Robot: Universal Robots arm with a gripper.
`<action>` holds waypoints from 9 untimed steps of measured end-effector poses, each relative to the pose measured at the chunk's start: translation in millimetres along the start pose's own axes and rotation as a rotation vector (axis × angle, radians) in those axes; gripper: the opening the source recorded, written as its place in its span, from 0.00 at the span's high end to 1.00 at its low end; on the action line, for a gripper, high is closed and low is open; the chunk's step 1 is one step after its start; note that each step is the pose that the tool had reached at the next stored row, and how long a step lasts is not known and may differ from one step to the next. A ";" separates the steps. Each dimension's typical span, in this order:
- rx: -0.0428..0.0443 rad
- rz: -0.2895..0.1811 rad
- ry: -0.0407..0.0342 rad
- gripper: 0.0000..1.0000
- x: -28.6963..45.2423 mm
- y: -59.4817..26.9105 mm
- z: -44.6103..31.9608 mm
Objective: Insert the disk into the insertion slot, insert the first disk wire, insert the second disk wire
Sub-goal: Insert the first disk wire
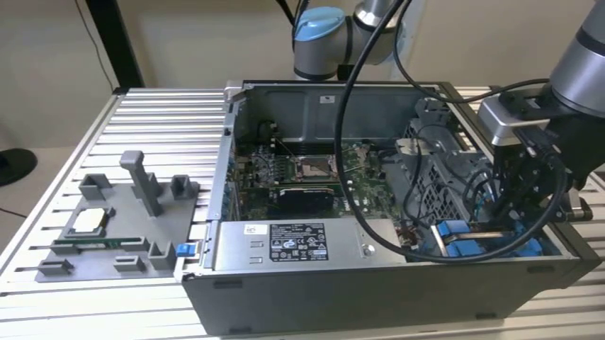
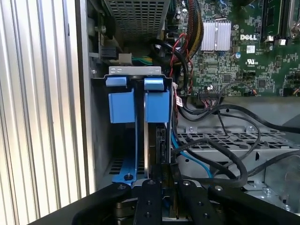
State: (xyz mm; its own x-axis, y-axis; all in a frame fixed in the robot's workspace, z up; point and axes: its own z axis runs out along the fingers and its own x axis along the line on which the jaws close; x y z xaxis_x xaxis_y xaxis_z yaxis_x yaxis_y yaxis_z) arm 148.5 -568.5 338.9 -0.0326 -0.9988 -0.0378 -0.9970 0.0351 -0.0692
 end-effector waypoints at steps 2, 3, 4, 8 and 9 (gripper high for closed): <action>0.0001 0.000 0.0023 1.00 -0.1 0.1 1.1; 0.0003 0.000 0.0037 1.00 0.0 0.1 1.9; 0.0002 0.000 0.0051 1.00 -0.1 0.2 2.5; 0.0004 -0.001 0.0101 1.00 0.0 0.3 5.2; 0.0003 -0.001 0.0097 1.00 0.0 0.4 5.5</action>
State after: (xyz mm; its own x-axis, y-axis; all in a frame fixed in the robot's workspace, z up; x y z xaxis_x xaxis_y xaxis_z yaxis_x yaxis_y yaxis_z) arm 148.5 -568.3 333.4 -0.0326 -0.9991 -0.0281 -0.9970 0.0344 -0.0696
